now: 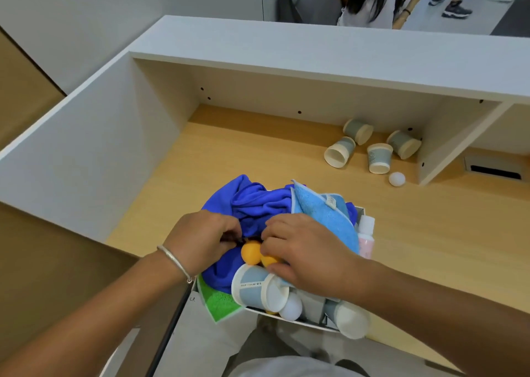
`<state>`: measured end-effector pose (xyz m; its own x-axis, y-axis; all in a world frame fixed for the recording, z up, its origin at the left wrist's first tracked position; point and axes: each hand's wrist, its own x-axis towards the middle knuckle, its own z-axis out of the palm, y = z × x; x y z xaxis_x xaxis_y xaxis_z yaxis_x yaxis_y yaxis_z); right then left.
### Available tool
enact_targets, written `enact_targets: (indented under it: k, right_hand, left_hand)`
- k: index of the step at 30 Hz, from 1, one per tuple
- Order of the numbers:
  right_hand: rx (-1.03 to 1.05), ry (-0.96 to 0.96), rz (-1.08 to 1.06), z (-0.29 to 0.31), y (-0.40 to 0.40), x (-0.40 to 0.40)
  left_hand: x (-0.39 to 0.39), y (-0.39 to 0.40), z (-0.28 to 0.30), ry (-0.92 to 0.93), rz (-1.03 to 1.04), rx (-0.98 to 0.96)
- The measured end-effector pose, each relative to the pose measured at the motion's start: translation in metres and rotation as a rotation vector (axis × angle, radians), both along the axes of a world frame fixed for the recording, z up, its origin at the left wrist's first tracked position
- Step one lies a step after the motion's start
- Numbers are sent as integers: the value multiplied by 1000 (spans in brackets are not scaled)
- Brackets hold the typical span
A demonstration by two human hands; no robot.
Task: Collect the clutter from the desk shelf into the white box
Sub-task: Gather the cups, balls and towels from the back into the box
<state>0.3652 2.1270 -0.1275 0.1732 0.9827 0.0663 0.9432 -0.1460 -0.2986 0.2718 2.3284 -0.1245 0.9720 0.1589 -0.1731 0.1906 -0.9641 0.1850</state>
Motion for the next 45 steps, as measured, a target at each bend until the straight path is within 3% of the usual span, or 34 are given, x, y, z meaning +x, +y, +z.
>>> enact_targets:
  k: [4, 8, 13, 18, 23, 27, 32, 45]
  right_hand:
    - [173, 108, -112, 0, -14, 7]
    - [163, 90, -227, 5, -28, 22]
    - [118, 57, -449, 7, -48, 47]
    - [32, -19, -746, 4, -65, 84]
    - [-112, -52, -952, -18, -80, 128]
    - [-212, -106, -982, -49, -89, 171]
    - [-278, -142, -936, -83, -96, 231]
    - [-417, -58, -784, -148, -103, 326]
  left_hand:
    - [-1, 15, 18, 148, -72, -118]
    - [6, 28, 35, 239, -154, -298]
    - [46, 39, 46, 54, -110, -569]
    - [133, 33, 23, -174, -169, -374]
    - [232, -5, -19, -20, -245, -204]
    - [286, -36, -48, 117, -229, -175]
    - [336, -60, -79, 178, -60, -181]
    - [383, -86, -133, 304, 98, -181]
